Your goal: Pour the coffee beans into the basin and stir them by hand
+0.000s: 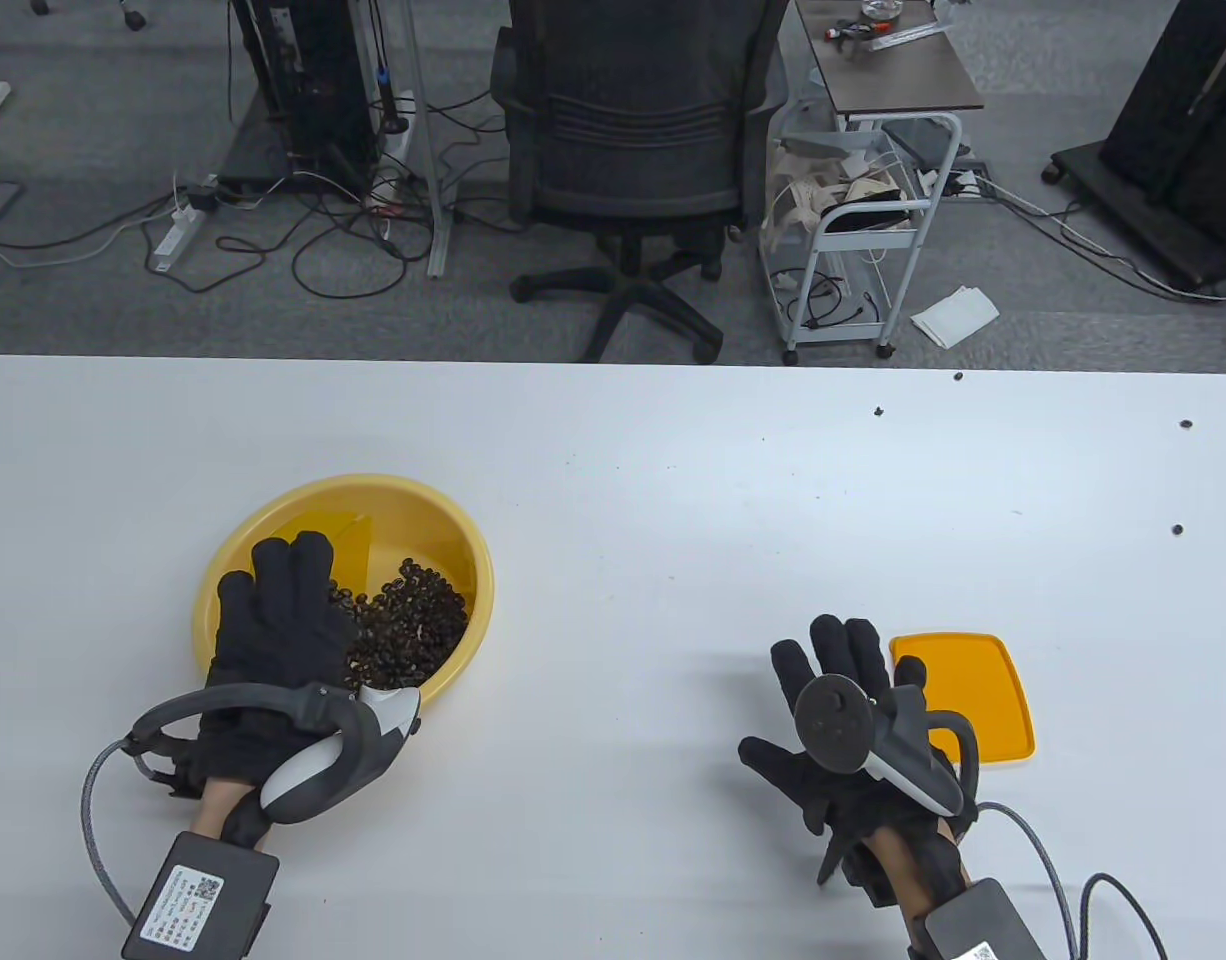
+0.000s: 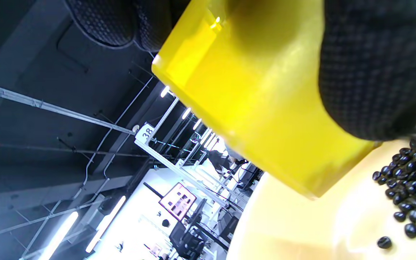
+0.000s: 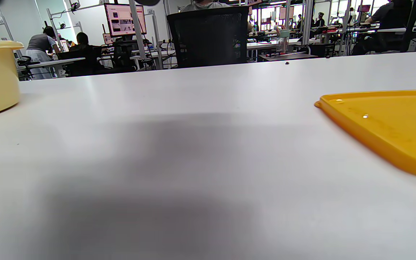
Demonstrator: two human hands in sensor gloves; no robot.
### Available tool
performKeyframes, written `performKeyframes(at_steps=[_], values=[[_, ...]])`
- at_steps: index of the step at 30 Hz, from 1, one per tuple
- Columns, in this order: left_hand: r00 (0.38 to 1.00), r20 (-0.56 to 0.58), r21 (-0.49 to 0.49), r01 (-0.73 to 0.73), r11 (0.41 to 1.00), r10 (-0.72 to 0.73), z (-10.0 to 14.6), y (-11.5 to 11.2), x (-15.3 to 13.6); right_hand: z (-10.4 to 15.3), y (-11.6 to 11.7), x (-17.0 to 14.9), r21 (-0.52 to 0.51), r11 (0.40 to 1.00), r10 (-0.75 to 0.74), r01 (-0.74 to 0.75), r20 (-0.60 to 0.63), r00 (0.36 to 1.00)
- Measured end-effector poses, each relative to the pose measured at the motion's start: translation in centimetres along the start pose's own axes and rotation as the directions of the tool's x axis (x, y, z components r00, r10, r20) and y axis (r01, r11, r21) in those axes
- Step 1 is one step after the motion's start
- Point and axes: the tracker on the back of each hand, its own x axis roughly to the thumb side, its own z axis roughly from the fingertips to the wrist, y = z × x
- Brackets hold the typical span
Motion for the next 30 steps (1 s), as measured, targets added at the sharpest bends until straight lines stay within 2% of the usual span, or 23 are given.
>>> performKeyframes(at_steps=[12,22,24,26,27,30], values=[[0.978,0.028,0.091,0.204,0.975,-0.208,0.4,0.7,0.7,0.0,0.1,0.0,0.01,1.0,0.006,-0.006,-0.006,1.0],[0.955,0.017,0.134,0.292,0.947,-0.297,0.2,2.1,0.2,0.0,0.2,0.0,0.016,1.0,0.012,-0.012,-0.011,1.0],[0.974,-0.018,0.121,0.226,0.967,-0.225,0.0,2.2,-0.5,0.0,0.2,0.0,0.018,1.0,0.01,-0.01,-0.013,1.0],[0.993,-0.111,0.073,0.042,0.996,-0.033,-0.4,2.1,-2.0,0.0,0.2,-0.1,0.019,1.0,0.007,-0.007,-0.015,1.0],[0.987,-0.154,0.056,-0.037,0.998,0.045,-0.6,2.0,-2.7,0.0,0.2,-0.1,0.019,1.0,0.005,-0.005,-0.017,1.0],[0.916,-0.302,0.033,-0.267,0.963,0.265,-1.1,0.9,-5.5,0.0,0.2,-0.2,0.022,1.0,-0.002,0.003,-0.023,1.0]])
